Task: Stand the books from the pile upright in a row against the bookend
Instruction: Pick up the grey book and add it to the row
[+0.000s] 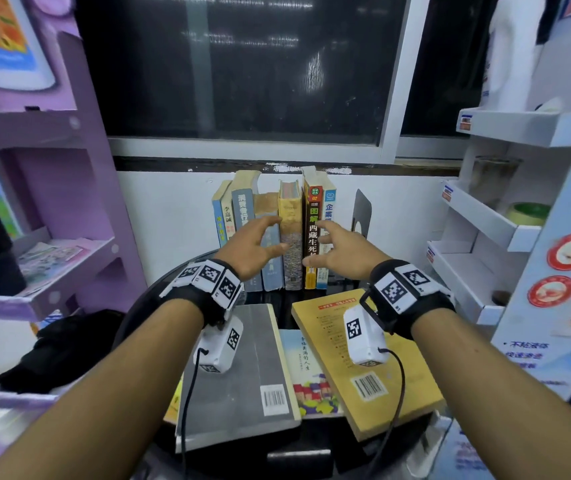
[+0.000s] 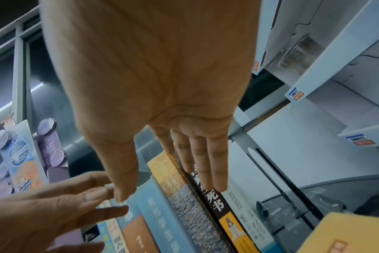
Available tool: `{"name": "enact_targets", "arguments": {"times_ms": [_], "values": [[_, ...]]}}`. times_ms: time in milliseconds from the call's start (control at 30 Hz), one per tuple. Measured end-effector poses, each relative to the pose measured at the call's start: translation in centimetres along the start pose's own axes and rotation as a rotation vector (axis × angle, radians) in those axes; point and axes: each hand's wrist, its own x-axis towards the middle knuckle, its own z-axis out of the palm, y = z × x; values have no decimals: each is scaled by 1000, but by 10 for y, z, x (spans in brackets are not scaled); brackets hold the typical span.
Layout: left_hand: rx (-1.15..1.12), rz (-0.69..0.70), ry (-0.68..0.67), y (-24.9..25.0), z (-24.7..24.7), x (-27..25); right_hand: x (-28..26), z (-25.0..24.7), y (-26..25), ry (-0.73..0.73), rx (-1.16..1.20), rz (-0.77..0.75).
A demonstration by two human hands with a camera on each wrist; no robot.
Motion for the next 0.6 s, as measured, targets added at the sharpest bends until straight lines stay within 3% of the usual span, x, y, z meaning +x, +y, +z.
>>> {"name": "enact_targets", "arguments": {"times_ms": [267,400,600], "values": [[151,-313,-236,-36,-3,-38,-23,38,-15,-145,-70,14],[155,-458,-305,-90,7,-35,-28,62,-20,-237,-128,33],[199,-576,-350,-101,4,-55,-33,89,-28,-338,-154,112]]}}
